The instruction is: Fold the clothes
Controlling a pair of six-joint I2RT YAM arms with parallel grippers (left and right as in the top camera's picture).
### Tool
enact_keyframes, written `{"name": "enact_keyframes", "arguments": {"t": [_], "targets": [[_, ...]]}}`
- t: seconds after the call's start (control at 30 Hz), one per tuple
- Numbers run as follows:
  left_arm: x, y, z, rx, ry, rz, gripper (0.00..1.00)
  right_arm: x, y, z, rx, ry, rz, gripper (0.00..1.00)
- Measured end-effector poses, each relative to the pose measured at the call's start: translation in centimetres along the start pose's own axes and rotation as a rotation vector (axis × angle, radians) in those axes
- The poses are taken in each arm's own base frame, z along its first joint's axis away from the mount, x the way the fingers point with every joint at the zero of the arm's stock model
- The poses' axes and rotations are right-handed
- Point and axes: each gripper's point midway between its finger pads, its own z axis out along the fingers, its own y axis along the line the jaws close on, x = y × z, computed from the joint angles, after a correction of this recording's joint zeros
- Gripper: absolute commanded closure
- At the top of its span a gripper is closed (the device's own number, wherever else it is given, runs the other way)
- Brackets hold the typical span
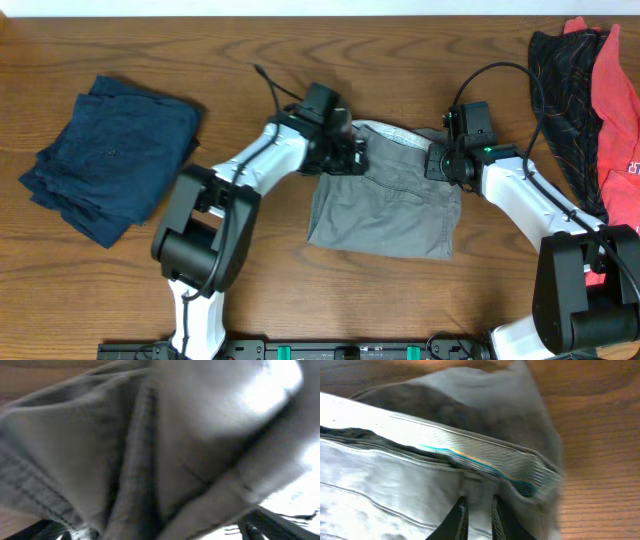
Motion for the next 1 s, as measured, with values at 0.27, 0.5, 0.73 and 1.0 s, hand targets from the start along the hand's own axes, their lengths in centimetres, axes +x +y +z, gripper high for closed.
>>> {"name": "enact_keyframes", "arguments": {"t": [0.27, 0.5, 0.73, 1.0], "targets": [[1.0, -2.4, 1.7, 0.046, 0.021, 0.038, 0.76, 0.3, 0.1, 0.0, -0.01, 0.013, 0.0, 0.89], [-0.1, -2.1, 0.3, 0.072, -0.009, 0.047, 0.94, 2.1, -0.4, -0.6, 0.007, 0.088, 0.005, 0.91], [-4.3, 0.6, -9.9, -0.001, -0.225, 0.01, 0.94, 0.6, -2.2, -5.7, 0.001, 0.006, 0.051, 0.92], [-5.7, 9.3, -24.7, -0.299, -0.52, -0.088, 0.94, -0.2, -2.6, -10.3, -0.014, -0.088, 0.037, 0.91]]}}
